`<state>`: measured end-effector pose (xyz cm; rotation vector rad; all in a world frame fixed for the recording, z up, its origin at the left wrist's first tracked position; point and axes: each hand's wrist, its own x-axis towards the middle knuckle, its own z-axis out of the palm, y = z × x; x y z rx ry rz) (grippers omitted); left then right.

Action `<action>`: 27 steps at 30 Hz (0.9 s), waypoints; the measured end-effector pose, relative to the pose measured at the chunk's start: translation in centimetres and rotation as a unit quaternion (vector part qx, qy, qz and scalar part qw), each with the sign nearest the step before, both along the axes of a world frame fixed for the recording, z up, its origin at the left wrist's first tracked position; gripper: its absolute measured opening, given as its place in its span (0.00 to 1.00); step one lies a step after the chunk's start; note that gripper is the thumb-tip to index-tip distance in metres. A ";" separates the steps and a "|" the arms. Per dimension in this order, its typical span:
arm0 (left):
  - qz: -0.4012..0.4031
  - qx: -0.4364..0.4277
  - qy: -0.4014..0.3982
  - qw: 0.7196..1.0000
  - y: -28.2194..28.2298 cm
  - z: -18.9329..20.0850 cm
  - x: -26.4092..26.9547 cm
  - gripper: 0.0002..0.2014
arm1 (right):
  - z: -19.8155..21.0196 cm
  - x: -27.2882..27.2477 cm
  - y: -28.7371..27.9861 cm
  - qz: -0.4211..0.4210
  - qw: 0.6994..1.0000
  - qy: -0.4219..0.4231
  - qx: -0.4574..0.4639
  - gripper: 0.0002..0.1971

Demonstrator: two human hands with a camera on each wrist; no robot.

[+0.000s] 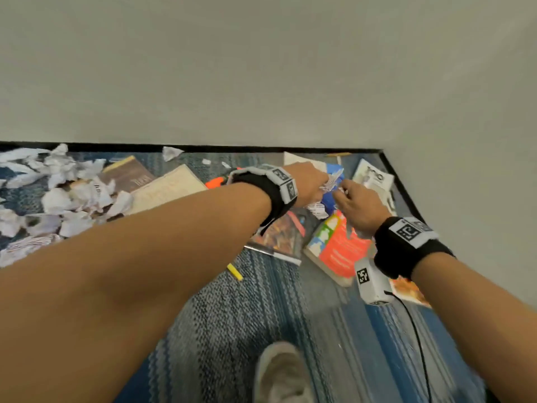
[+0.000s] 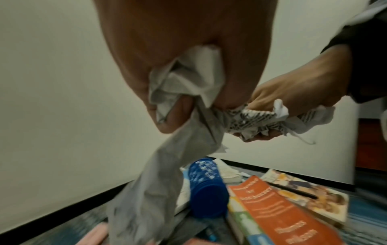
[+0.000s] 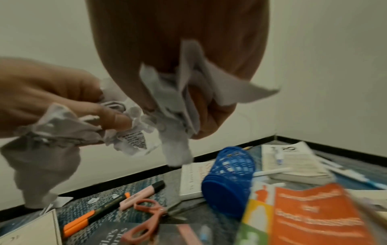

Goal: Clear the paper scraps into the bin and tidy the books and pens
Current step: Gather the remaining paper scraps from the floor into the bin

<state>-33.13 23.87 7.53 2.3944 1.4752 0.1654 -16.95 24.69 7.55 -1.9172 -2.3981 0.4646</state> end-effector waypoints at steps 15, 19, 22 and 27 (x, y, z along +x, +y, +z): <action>-0.204 0.095 -0.056 0.973 -6.9 12.6 24.9 0.14 | 10.2 24.7 -13.6 -0.138 0.969 0.076 0.192 0.09; -0.240 0.092 -0.125 0.958 -9.1 13.4 34.5 0.10 | 12.0 32.6 -17.7 -0.192 0.944 0.068 0.259 0.09; -0.261 0.093 -0.158 0.948 -11.2 13.5 41.8 0.08 | 13.5 39.3 -20.7 -0.234 0.926 0.051 0.291 0.10; -0.269 0.088 -0.220 0.933 -13.6 13.4 53.0 0.10 | 14.0 49.8 -25.0 -0.341 0.885 0.046 0.312 0.10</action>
